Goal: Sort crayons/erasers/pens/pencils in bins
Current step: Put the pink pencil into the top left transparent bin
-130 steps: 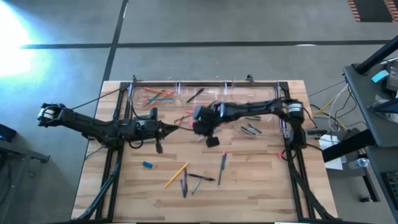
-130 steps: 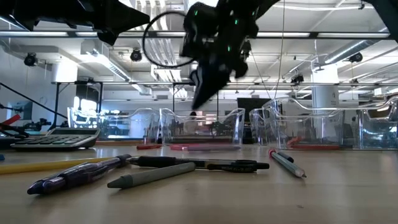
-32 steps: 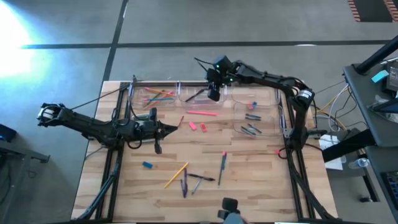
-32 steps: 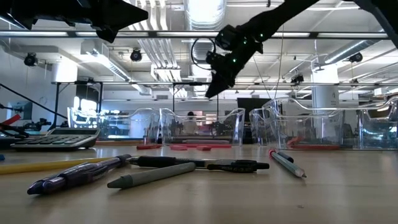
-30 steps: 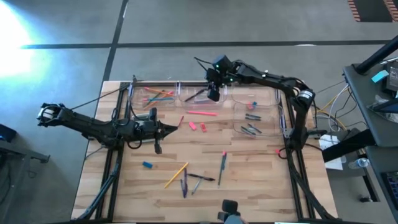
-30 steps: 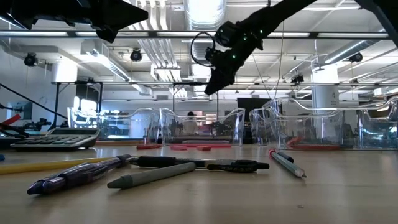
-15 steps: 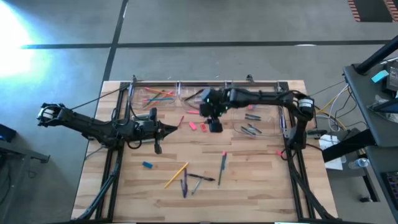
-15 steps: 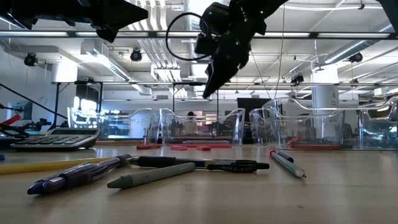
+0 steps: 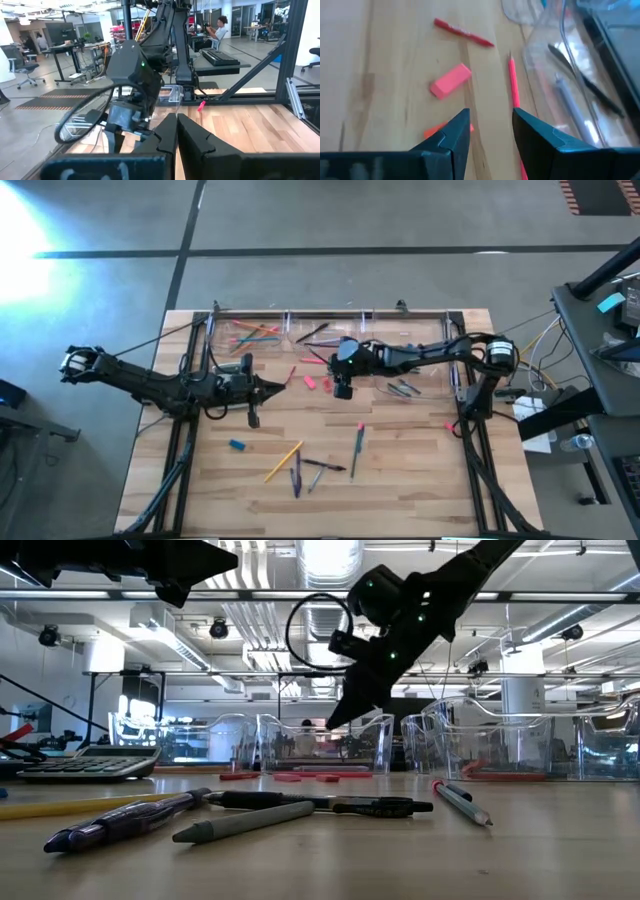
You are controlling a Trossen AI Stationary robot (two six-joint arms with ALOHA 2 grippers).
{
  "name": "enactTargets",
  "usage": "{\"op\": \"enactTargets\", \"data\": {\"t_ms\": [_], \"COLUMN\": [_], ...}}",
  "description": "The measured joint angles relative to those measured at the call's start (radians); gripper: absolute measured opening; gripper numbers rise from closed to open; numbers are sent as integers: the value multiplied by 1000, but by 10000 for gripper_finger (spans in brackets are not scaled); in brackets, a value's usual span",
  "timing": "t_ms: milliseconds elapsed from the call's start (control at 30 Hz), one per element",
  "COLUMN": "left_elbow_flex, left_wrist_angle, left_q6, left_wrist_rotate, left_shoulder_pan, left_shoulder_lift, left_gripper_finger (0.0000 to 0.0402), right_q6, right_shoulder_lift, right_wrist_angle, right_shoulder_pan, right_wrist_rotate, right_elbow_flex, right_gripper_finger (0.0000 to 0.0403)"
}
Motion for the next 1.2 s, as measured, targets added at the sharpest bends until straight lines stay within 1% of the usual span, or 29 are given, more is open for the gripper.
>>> {"op": "enactTargets", "data": {"t_ms": [167, 233, 367, 533, 733, 933, 1033, 1200], "left_elbow_flex": [0, 0, 0, 0, 0, 0, 0, 0], "left_wrist_angle": [11, 18, 20, 25, 25, 26, 26, 27], "left_q6": [0, 0, 0, 0, 3, 3, 3, 2], "left_wrist_rotate": [0, 0, 0, 0, 1, 1, 1, 1], "left_shoulder_pan": [0, 0, -1, -1, -1, 0, 0, 0], "left_shoulder_lift": [0, 0, 3, 15, 15, 15, 15, 15], "left_gripper_finger": [0, 0, 0, 0, 0, 0, 0, 0], "right_q6": [-22, -2, 47, 74, 104, 177, 222, 272], "right_shoulder_lift": [20, 33, 49, 61, 86, 123, 126, 125], "right_wrist_angle": [-16, -33, -40, -73, -74, -65, -70, -75], "right_shoulder_pan": [-6, -19, -30, -29, -28, -28, -30, -35], "right_wrist_rotate": [28, 62, 86, 159, 179, 269, 286, 281], "right_elbow_flex": [-4, 4, 11, 10, 9, 11, 10, 16], "right_gripper_finger": [137, 136, 135, 134, 134, 134, 134, 134]}}
